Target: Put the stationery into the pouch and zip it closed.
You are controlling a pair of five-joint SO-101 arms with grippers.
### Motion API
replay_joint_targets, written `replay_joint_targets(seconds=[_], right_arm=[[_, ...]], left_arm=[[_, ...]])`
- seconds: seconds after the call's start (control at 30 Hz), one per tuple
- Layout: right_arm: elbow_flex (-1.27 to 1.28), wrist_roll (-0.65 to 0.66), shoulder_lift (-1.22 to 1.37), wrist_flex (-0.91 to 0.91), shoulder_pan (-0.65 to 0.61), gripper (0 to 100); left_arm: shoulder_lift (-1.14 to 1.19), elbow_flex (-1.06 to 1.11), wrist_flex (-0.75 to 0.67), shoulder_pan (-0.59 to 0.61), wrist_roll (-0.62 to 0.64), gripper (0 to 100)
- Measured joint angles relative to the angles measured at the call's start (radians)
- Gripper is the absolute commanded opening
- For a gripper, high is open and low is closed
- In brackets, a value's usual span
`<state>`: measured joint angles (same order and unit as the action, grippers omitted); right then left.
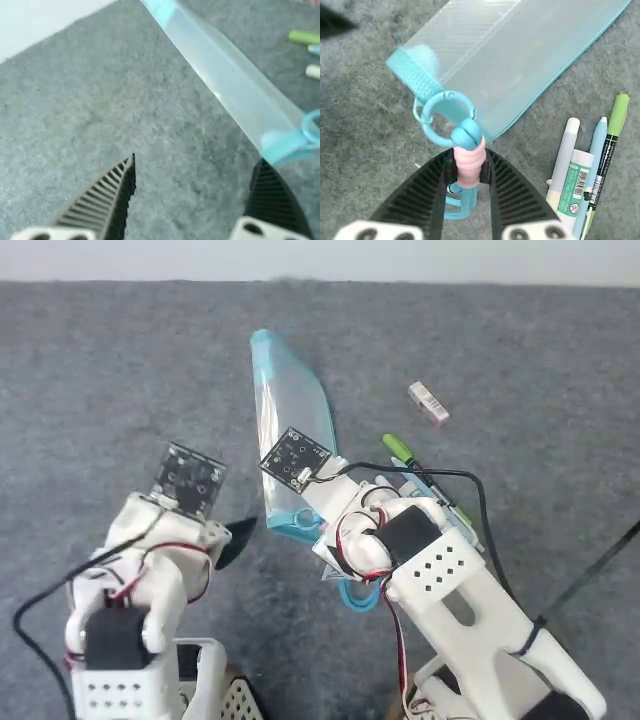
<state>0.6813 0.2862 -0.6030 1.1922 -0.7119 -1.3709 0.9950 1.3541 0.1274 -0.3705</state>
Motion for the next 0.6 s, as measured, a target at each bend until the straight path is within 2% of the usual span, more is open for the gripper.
replay_joint_targets(seconds=[0.3, 0.4, 0.6], right_arm=[[0.002, -0.04, 0.0, -0.009, 0.0, 0.7], [0.002, -0.04, 0.0, -0.009, 0.0, 0.7], [0.002, -0.04, 0.0, -0.009, 0.0, 0.7]], left_arm=[[-0.034, 0.106, 0.0, -0.13, -0.034, 35], [-0.037, 0.106, -0.002, -0.144, -0.034, 35], [-0.038, 0.132, -0.098, -0.138, -0.034, 33]])
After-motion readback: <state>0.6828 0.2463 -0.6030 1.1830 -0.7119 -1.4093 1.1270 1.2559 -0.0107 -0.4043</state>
